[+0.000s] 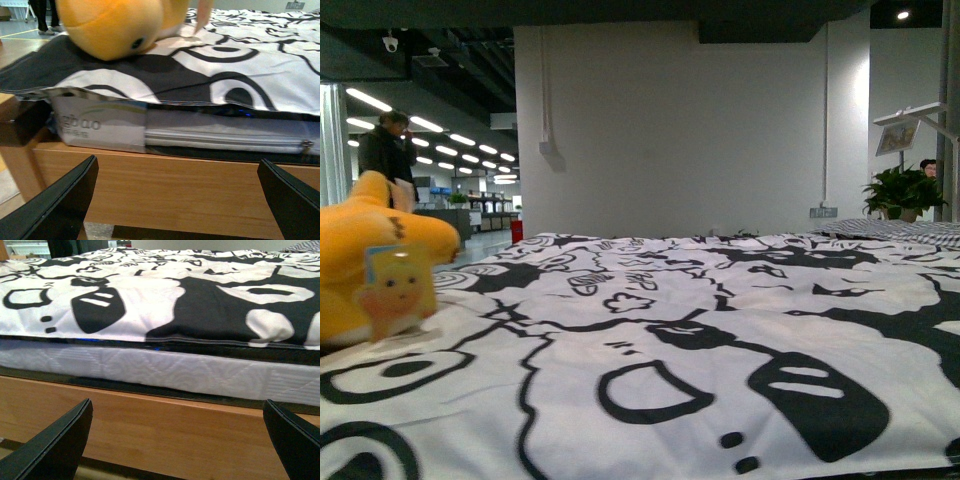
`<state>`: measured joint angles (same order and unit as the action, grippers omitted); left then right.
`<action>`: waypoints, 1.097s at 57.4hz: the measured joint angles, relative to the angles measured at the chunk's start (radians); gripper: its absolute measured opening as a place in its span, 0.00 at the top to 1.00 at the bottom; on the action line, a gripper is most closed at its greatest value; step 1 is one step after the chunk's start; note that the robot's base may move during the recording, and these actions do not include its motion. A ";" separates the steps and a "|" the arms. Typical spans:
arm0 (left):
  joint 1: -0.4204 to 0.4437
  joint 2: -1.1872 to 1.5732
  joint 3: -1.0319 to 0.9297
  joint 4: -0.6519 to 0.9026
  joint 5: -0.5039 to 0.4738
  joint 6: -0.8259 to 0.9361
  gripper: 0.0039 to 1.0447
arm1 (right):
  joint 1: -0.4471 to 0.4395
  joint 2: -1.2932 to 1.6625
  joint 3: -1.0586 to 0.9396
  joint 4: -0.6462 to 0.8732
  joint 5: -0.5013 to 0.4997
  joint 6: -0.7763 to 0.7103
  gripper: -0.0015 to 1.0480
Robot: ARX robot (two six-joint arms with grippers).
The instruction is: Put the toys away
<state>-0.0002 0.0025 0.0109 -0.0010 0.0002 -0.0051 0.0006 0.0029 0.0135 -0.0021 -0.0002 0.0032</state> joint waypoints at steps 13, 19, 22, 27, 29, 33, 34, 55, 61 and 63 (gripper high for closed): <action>0.000 0.000 0.000 -0.001 0.000 0.001 0.05 | 0.000 0.002 0.000 0.001 0.000 0.000 0.00; 0.000 0.000 0.000 -0.001 0.000 0.001 0.05 | 0.000 0.001 0.000 0.001 0.000 0.000 0.00; 0.000 -0.001 0.000 -0.001 -0.001 0.000 0.05 | 0.000 0.001 0.000 0.001 0.000 0.000 0.00; 0.000 -0.001 0.000 -0.001 0.000 0.001 0.05 | 0.000 0.001 0.000 0.000 0.000 0.000 0.00; 0.000 -0.002 0.000 0.000 -0.001 0.001 0.05 | 0.000 0.000 0.000 0.002 -0.001 0.000 0.00; 0.000 -0.002 0.000 -0.002 -0.007 0.000 0.05 | 0.000 0.001 0.000 0.000 -0.008 0.000 0.00; 0.000 -0.002 0.000 -0.002 -0.006 0.000 0.05 | 0.000 0.000 0.000 0.000 -0.010 0.000 0.00; -0.001 -0.002 0.000 -0.002 -0.001 0.001 0.05 | 0.000 0.000 0.000 0.000 -0.005 0.000 0.00; -0.001 -0.002 0.000 -0.002 -0.001 0.001 0.05 | -0.129 0.074 0.019 -0.045 -0.295 0.112 0.00; -0.001 -0.002 0.000 -0.002 -0.001 0.001 0.05 | -0.174 0.097 0.021 -0.038 -0.354 0.144 0.00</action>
<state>-0.0010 0.0006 0.0109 -0.0025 -0.0010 -0.0044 -0.1734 0.0998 0.0345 -0.0402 -0.3538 0.1474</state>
